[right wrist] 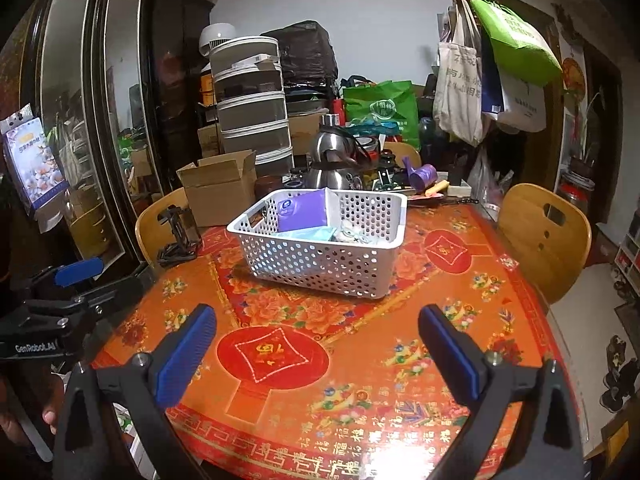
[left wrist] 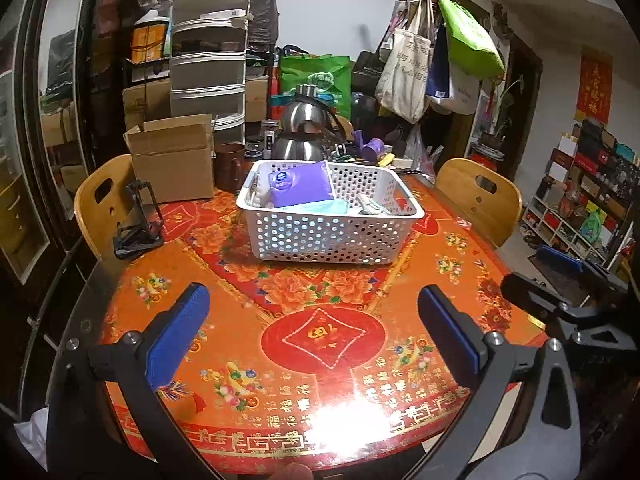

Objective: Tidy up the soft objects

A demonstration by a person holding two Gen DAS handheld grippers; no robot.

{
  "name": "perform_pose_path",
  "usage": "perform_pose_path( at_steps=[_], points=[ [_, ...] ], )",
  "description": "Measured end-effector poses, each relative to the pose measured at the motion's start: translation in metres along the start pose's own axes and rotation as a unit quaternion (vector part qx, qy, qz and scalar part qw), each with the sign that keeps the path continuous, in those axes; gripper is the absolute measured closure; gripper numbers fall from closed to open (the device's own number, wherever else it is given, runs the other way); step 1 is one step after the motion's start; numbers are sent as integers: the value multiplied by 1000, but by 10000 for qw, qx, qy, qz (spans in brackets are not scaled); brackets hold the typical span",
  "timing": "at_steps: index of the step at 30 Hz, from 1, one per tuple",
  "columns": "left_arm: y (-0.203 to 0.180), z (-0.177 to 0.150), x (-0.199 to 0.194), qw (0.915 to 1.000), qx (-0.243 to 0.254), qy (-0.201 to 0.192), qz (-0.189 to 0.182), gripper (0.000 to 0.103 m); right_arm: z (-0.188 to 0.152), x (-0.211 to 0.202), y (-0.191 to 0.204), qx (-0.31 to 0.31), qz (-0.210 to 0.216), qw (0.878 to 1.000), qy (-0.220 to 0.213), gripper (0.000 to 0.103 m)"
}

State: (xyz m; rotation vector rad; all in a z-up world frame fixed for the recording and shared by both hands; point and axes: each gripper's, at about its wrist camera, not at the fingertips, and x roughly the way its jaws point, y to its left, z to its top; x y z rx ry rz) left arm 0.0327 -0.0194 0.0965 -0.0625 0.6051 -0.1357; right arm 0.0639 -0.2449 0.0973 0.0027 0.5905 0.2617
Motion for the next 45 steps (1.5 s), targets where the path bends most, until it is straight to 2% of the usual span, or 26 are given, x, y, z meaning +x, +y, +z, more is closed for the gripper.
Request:
perform_pose_path(
  at_steps=[7, 45],
  points=[
    [-2, 4, 4, 9999, 2, -81, 78, 0, 0, 1, -1, -14, 2, 10000, 9, 2],
    [1, 0, 10, 10000, 67, -9, 70, 0, 0, 3, -3, 6, 1, 10000, 72, 2]
  ],
)
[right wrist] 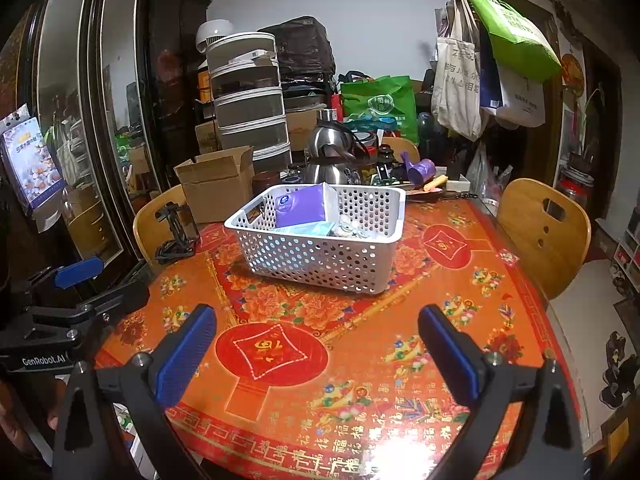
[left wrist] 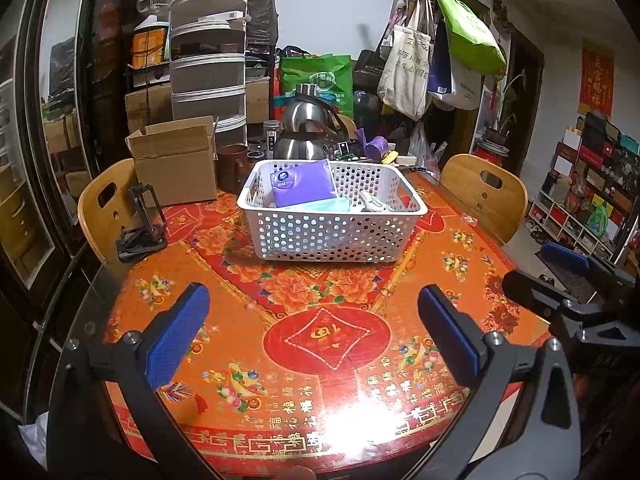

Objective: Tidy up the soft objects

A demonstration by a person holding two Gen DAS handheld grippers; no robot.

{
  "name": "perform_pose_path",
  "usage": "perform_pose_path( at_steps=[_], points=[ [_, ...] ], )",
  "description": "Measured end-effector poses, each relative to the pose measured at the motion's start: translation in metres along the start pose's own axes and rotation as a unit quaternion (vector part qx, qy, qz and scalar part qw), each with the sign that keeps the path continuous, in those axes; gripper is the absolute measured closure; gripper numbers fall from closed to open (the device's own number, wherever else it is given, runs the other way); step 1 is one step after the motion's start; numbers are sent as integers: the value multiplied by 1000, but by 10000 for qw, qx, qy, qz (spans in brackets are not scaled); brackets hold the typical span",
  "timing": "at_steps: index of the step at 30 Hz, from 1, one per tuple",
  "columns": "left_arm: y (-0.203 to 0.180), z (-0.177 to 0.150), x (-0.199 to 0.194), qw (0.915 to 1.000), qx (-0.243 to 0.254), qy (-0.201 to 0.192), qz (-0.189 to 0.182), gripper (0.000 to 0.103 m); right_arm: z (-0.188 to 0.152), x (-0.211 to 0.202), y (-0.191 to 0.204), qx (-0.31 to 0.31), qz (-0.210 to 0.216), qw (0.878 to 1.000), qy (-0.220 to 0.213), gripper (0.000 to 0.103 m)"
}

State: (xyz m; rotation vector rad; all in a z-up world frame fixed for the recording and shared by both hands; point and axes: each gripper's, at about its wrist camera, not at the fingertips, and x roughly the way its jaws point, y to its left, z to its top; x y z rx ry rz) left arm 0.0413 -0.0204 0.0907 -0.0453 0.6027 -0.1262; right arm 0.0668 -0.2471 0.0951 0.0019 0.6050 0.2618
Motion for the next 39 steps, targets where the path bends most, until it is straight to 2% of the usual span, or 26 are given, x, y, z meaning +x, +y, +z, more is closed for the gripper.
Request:
perform_pose_path(
  at_steps=[39],
  points=[
    [1, -4, 5, 10000, 54, -8, -32, 0, -1, 0, 1, -25, -16, 10000, 36, 2]
  ],
)
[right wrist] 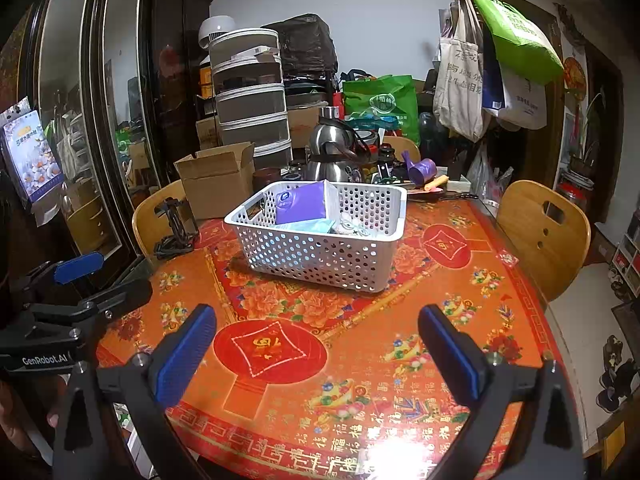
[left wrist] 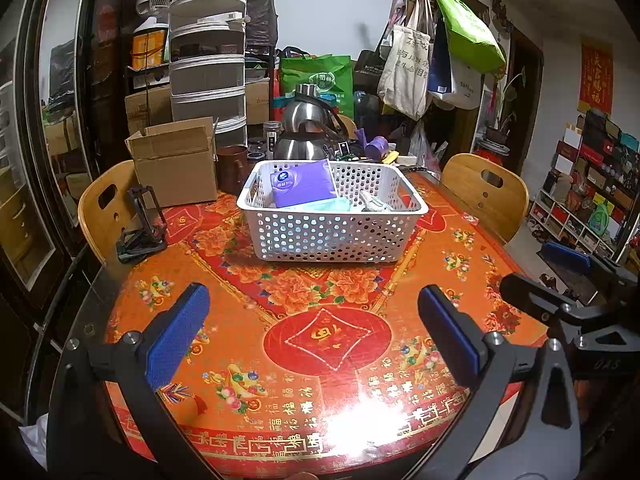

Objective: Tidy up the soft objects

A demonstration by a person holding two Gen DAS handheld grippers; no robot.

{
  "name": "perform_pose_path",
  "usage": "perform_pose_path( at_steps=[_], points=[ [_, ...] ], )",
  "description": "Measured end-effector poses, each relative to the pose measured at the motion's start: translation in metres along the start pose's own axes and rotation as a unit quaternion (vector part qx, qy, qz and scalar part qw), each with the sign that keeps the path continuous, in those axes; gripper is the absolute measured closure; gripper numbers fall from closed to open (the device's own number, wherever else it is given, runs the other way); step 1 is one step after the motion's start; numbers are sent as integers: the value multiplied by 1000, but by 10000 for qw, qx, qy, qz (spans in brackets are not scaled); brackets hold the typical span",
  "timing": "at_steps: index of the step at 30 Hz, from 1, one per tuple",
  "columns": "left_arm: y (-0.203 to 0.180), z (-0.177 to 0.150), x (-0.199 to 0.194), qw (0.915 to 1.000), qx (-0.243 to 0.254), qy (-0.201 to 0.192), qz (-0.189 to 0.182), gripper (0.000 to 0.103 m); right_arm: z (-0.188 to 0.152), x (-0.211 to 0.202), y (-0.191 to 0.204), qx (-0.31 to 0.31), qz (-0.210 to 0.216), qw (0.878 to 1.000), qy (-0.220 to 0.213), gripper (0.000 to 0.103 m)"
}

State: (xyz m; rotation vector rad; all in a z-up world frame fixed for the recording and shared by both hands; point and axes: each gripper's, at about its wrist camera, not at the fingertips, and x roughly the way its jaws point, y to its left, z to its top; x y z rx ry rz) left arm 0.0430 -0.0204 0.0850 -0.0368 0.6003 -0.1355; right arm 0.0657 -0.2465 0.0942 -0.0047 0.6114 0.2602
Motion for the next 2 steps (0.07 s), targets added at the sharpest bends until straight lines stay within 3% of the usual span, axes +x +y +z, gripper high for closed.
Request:
perform_pose_path(
  at_steps=[2],
  points=[
    [0, 0, -1, 10000, -2, -16, 14, 0, 0, 0, 0, 0, 6, 10000, -2, 2]
  ],
)
